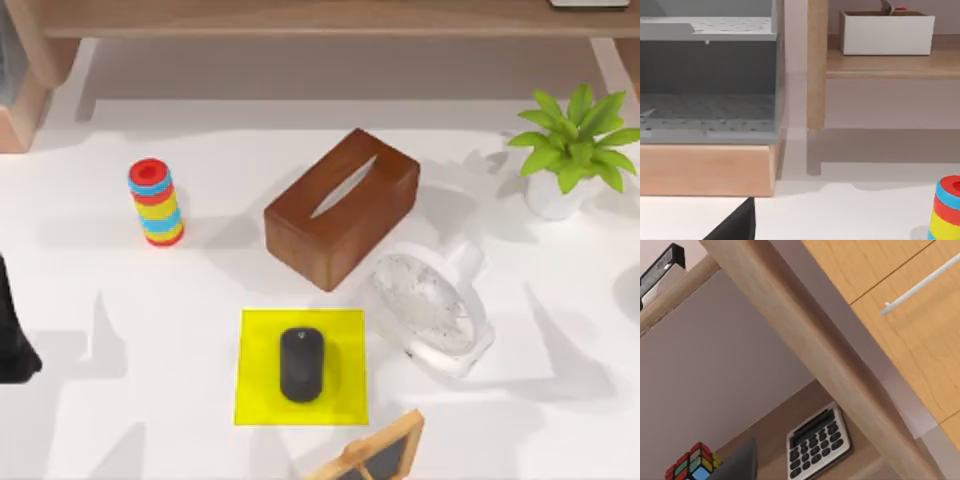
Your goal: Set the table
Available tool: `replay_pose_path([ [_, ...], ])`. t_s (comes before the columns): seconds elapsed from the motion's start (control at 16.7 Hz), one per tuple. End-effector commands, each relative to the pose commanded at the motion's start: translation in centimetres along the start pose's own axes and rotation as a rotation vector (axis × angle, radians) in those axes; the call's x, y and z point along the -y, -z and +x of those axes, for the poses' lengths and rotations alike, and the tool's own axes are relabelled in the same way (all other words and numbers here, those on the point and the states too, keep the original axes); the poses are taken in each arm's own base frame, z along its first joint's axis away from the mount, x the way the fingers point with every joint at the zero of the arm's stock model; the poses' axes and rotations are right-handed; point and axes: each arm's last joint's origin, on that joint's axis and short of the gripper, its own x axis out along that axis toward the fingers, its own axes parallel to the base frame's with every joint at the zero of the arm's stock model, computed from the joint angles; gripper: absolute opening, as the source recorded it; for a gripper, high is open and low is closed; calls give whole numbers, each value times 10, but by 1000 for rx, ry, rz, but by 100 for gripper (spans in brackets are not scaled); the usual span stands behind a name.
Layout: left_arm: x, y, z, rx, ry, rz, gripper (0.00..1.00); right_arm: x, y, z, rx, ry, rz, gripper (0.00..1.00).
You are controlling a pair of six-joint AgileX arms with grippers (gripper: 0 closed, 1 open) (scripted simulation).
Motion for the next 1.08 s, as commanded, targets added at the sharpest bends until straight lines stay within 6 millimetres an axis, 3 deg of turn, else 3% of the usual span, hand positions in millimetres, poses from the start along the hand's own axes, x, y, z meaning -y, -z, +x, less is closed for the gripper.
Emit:
replay_pose_path([
  [0.24,0,0,0,0,0,0,100,-7,28,-74,12,-55,-269,100],
  [0.42,0,0,0,0,0,0,100,6,56,-107,18,-74,-442,100],
  [0.72,0,0,0,0,0,0,100,31,93,-125,-7,-60,-638,100],
  [1.08,0,0,0,0,0,0,100,36,100,-126,-15,-53,-668,100],
])
